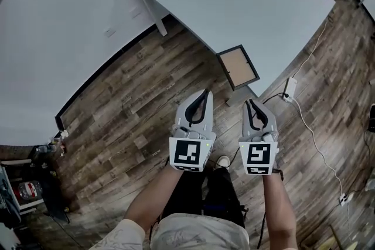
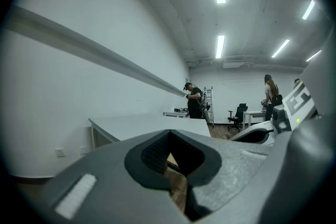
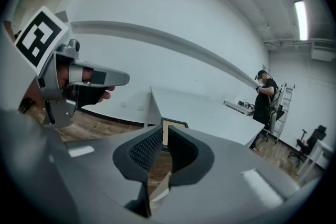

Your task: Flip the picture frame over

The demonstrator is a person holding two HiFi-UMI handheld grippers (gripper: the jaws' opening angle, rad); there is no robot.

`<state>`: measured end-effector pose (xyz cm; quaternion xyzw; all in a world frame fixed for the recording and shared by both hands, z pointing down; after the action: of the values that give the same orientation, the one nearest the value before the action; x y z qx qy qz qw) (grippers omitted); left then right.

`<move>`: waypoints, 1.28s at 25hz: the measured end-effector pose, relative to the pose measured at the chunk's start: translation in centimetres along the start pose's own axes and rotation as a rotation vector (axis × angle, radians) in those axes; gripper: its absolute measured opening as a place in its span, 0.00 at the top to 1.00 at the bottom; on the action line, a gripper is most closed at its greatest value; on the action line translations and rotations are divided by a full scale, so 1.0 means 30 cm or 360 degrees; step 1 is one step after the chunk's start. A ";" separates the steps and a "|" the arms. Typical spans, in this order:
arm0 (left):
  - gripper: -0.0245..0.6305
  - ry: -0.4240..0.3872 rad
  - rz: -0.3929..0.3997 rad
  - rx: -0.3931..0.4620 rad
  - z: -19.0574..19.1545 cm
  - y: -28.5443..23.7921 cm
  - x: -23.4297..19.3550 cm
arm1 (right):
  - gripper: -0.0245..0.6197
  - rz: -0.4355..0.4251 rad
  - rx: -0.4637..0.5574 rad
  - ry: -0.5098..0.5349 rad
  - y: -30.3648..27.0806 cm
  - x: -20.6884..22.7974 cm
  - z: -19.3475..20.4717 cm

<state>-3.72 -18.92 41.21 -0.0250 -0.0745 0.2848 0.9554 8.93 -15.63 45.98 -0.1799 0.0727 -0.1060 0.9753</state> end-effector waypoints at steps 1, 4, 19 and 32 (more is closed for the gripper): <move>0.96 0.0007 0.0000 -0.0003 0.013 -0.005 -0.005 | 0.88 -0.0004 -0.0016 0.0050 -0.017 -0.012 0.013; 0.96 0.0022 -0.0032 0.0032 0.048 -0.015 -0.027 | 0.86 -0.0003 -0.0079 0.0216 -0.065 -0.045 0.059; 0.96 0.0115 -0.0040 -0.0100 0.179 -0.022 -0.071 | 0.71 0.0232 -0.0305 0.1094 -0.252 -0.089 0.205; 0.96 0.0158 -0.0073 -0.0105 0.244 -0.018 -0.081 | 0.63 0.0478 -0.0328 0.1666 -0.351 -0.076 0.284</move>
<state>-6.58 -20.67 48.17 -0.0687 -0.0370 0.2585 0.9628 6.36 -21.85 57.93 -0.1853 0.5826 -0.0333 0.7907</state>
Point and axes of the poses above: the fingertips, and each gripper's own axes: y backward along the fingers, x to its right, z out of its underside, the point moved 2 cm from there along y, backward along the fingers, and after that the axes turned 10 degrees about -y, right-handed, at the moved point
